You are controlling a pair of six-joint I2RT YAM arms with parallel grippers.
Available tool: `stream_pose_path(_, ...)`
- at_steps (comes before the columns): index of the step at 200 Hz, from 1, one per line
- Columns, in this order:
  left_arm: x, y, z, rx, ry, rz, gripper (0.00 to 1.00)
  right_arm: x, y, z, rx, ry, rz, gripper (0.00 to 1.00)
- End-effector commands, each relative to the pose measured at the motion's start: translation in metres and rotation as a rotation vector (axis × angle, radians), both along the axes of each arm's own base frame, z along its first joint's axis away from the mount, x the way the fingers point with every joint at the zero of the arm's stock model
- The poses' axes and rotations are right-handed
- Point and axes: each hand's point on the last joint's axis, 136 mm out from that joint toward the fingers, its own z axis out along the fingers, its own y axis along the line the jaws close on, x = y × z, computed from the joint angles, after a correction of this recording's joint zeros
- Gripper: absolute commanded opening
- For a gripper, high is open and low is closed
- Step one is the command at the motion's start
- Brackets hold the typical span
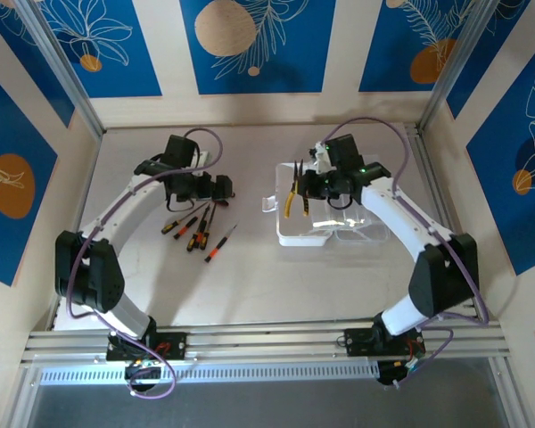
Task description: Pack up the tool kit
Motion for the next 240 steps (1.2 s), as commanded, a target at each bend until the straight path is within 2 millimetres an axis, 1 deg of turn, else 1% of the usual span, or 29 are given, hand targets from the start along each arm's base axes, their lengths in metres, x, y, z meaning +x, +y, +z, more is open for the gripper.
stream_pose_path(1,-0.010,0.026,-0.027,0.112,0.072,0.035,1.00,0.013,0.004,-0.015,-0.046,-0.015,-0.004,0.00)
stream_pose_path(23,-0.010,0.025,-0.035,0.104,0.090,0.040,1.00,0.023,0.007,-0.030,-0.074,0.001,-0.009,0.00)
stream_pose_path(49,-0.009,0.022,-0.038,0.090,0.095,0.039,1.00,0.031,0.011,-0.043,-0.074,0.017,-0.006,0.00)
stream_pose_path(101,-0.007,0.019,-0.042,0.074,0.104,0.036,1.00,0.046,0.029,-0.073,-0.041,0.060,-0.017,0.00)
stream_pose_path(139,-0.008,0.019,-0.043,0.075,0.108,0.034,1.00,0.057,0.036,-0.088,-0.015,0.072,-0.055,0.00)
stream_pose_path(160,-0.008,0.019,-0.043,0.076,0.109,0.034,1.00,0.060,0.036,-0.094,-0.024,0.080,-0.069,0.00)
stream_pose_path(196,-0.007,0.019,-0.043,0.076,0.108,0.037,1.00,0.061,0.034,-0.094,-0.052,0.084,-0.076,0.23)
stream_pose_path(210,-0.007,0.019,-0.044,0.076,0.110,0.036,1.00,0.061,0.033,-0.091,-0.071,0.081,-0.077,0.29)
stream_pose_path(227,-0.006,0.018,-0.043,0.076,0.108,0.035,1.00,0.062,0.034,-0.082,-0.092,0.063,-0.069,0.35)
stream_pose_path(240,-0.005,0.018,-0.043,0.077,0.111,0.034,1.00,0.063,0.035,-0.074,-0.106,0.051,-0.065,0.37)
